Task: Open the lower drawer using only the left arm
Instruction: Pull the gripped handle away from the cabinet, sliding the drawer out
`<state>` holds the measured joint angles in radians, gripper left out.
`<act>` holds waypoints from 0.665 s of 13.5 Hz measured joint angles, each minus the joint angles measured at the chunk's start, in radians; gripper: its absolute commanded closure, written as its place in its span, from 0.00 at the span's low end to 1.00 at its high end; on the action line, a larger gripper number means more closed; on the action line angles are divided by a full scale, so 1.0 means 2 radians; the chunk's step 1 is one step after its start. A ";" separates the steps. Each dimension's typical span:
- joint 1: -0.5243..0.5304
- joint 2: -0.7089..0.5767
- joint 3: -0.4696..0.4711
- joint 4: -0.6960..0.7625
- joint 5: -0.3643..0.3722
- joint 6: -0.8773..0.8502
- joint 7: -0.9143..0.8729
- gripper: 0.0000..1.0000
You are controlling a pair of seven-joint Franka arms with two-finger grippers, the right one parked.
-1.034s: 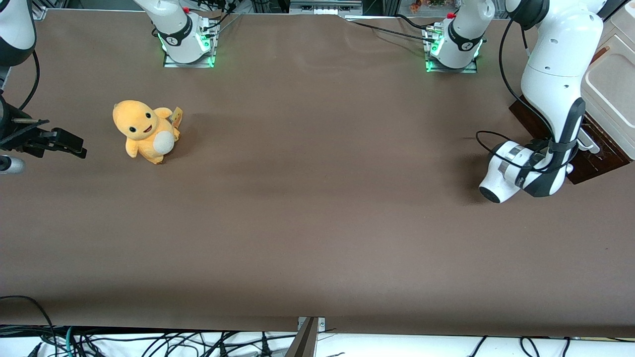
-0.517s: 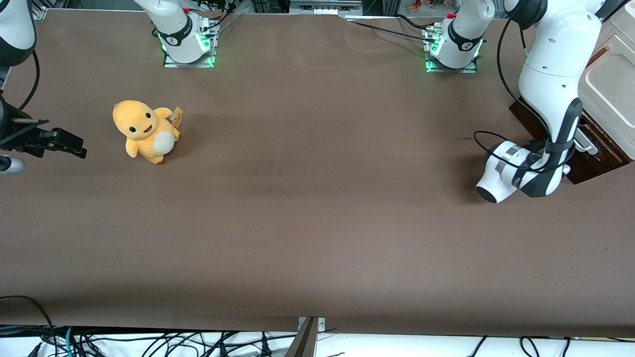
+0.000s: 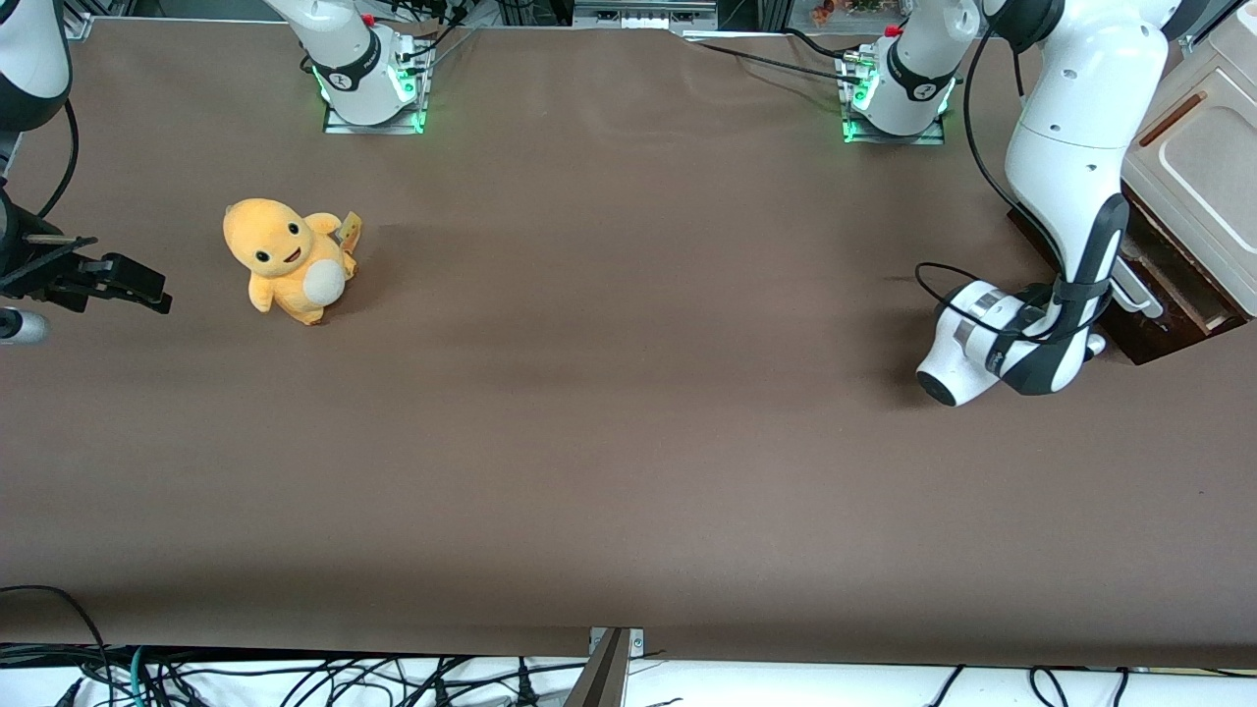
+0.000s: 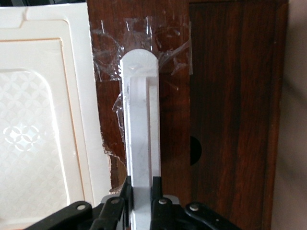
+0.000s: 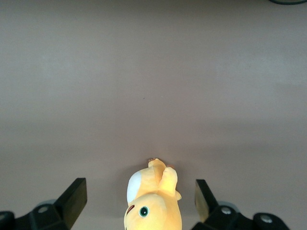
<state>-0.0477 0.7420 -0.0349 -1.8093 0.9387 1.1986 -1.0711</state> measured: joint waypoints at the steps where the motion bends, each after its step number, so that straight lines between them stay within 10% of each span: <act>1: -0.002 0.000 0.000 0.003 -0.001 -0.001 0.002 0.96; 9: -0.010 0.000 0.000 0.021 -0.016 -0.005 0.018 0.96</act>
<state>-0.0672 0.7425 -0.0352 -1.7672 0.9063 1.1887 -1.0349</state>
